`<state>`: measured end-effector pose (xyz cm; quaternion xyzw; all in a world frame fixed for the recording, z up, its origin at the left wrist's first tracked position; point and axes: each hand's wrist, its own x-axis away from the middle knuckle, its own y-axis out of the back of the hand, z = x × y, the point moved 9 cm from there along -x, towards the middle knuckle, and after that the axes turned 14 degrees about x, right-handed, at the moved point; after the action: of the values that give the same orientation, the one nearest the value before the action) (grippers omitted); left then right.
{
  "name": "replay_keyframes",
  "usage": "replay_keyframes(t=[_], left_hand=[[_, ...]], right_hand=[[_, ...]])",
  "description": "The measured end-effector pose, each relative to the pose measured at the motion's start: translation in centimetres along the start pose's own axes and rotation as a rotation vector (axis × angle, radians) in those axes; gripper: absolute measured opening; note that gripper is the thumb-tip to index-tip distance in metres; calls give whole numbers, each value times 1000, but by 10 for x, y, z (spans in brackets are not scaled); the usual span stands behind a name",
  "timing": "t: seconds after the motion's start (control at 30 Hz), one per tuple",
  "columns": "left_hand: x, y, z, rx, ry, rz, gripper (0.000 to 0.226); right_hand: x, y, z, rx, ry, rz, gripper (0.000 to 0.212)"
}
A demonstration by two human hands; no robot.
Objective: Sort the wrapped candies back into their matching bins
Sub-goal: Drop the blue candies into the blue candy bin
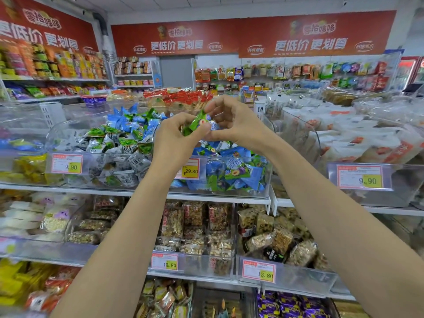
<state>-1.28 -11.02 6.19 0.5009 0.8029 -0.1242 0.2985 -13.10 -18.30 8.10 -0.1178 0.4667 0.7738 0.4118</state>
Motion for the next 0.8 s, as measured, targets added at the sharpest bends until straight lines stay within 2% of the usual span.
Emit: replay_keyframes(t=[0.07, 0.17, 0.33, 0.53, 0.6, 0.7, 0.8], left_hand=[[0, 7, -1, -2, -27, -35, 27], [-3, 18, 0, -61, -55, -66, 16], [-12, 23, -1, -104, -97, -28, 21], [-25, 37, 4, -60, -212, 67, 16], [-29, 41, 7, -41, -244, 103, 18], [-34, 45, 10, -4, -273, 162, 20], [-37, 47, 13, 11, -284, 201, 21]], right_hand=[[-2, 0, 0, -5, -8, 19, 44], [-4, 1, -2, 4, -33, 73, 30], [-14, 8, -16, 123, -151, 64, 23], [-17, -9, -55, 479, -428, 360, 20], [-27, -12, -63, 534, -469, 386, 19], [-41, -13, -81, 628, -545, 362, 27], [-43, -25, -102, 704, -651, 477, 40]])
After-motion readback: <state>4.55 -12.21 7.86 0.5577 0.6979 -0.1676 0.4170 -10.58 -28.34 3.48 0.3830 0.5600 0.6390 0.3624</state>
